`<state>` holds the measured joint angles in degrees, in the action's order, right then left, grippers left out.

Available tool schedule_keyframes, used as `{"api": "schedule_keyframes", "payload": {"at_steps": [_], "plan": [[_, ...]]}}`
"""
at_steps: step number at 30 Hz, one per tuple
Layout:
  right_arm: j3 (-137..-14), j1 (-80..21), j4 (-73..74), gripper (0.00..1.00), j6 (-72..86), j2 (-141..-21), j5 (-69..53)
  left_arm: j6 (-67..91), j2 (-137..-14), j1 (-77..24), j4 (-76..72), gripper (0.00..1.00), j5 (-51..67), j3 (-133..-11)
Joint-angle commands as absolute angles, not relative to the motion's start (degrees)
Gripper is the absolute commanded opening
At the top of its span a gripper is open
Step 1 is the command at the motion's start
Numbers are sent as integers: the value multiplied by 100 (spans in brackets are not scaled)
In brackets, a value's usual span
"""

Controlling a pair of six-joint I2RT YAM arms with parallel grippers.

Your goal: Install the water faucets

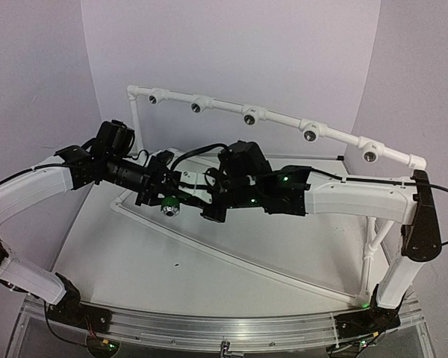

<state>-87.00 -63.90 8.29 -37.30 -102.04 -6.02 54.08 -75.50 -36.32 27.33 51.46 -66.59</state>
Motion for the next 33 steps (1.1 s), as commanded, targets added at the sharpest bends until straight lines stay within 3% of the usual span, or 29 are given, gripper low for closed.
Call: {"api": "schedule_keyframes", "payload": {"at_steps": [1,3,5,9,14,21,29,33], "plan": [[-8923,-6408,401,19,-3631,-10141,-407,5414,-7505,-3665,2444,1,5244,-6681],[-8849,-6400,403,43,-3637,-10060,-335,5388,-7416,-3660,2516,0,5031,-6708],[-8738,-6397,406,59,-3644,-9896,-292,5381,-7316,-3622,2570,0,4728,-6751],[-8571,-6379,480,76,-3619,-9569,-249,5356,-7066,-3456,2554,0,4205,-6822],[-8521,-6342,1000,87,-3630,-9090,-46,5435,-6566,-2818,2491,0,3542,-6734],[-9245,-6337,2064,91,-3558,-8584,326,5401,-6185,-2423,1857,0,2666,-6753],[-10506,-6221,3225,92,-3719,-8746,1538,6101,-6704,-1906,259,0,3192,-6645],[-10984,-5501,3853,93,-3608,-8825,1294,6281,-6928,-1633,-207,0,3407,-6673]]}}
